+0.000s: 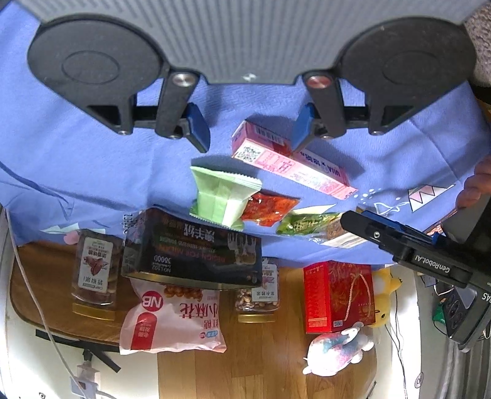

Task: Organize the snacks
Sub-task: 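Move the left gripper to the pink candy box and close on it, then lift the pink candy box over the tin box and release it inside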

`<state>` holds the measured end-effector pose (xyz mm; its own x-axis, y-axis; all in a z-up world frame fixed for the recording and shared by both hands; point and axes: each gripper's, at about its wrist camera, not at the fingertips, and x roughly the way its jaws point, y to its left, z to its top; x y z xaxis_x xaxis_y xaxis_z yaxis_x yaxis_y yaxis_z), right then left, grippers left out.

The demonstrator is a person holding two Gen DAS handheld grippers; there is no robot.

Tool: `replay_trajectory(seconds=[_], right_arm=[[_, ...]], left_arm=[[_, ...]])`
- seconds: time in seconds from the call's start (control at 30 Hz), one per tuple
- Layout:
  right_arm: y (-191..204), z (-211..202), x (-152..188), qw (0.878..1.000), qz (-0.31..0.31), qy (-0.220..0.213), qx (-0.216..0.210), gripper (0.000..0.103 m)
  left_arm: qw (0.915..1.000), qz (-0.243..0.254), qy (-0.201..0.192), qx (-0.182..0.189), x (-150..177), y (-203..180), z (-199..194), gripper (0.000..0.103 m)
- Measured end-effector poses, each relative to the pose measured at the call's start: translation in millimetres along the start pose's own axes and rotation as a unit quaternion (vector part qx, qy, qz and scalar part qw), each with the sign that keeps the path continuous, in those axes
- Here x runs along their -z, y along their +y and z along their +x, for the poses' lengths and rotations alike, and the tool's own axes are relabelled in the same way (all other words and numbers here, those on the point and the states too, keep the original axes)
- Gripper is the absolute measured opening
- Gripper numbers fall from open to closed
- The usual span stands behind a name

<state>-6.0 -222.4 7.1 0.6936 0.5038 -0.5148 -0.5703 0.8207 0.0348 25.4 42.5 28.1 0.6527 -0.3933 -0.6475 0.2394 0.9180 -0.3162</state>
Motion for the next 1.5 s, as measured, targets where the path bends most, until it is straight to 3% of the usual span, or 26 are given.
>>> replay_trajectory(seconds=[0.3, 0.5, 0.63, 0.77, 0.97, 1.17, 1.33, 1.5], right_arm=[[-1.0, 0.6, 1.3, 1.000, 0.002, 0.006, -0.005, 0.061], [0.7, -0.7, 2.4, 1.000, -0.010, 0.008, 0.001, 0.061], [1.3, -1.6, 3.2, 1.000, -0.012, 0.008, 0.000, 0.061], [1.7, -0.1, 3.9, 1.000, -0.011, 0.011, -0.010, 0.059], [4.4, 3.6, 5.4, 1.000, -0.017, 0.016, -0.019, 0.053], [2.0, -2.6, -9.5, 0.999, -0.015, -0.007, -0.033, 0.051], [-8.8, -8.2, -41.9, 0.998, -0.014, -0.062, -0.028, 0.051], [-24.5, 19.0, -71.6, 0.996, -0.031, -0.084, 0.008, 0.051]], left_arm=[[0.9992, 0.012, 0.024, 0.030, 8.3, -12.9, 12.5, 0.082], [0.9974, 0.066, 0.000, -0.029, 12.0, -32.2, 1.7, 0.082], [0.9951, 0.093, -0.028, -0.020, 11.1, -44.0, -18.2, 0.080], [0.9924, 0.123, 0.004, -0.002, 13.5, -58.0, -2.2, 0.068], [0.9956, 0.063, 0.052, 0.045, 14.2, -43.8, 22.2, 0.059], [0.9973, 0.039, 0.031, 0.055, 3.1, -37.8, 7.6, 0.059], [0.9963, 0.047, -0.017, 0.070, -34.0, -41.8, -9.2, 0.059], [0.9947, 0.058, -0.057, 0.062, -80.4, -46.4, 6.3, 0.059]])
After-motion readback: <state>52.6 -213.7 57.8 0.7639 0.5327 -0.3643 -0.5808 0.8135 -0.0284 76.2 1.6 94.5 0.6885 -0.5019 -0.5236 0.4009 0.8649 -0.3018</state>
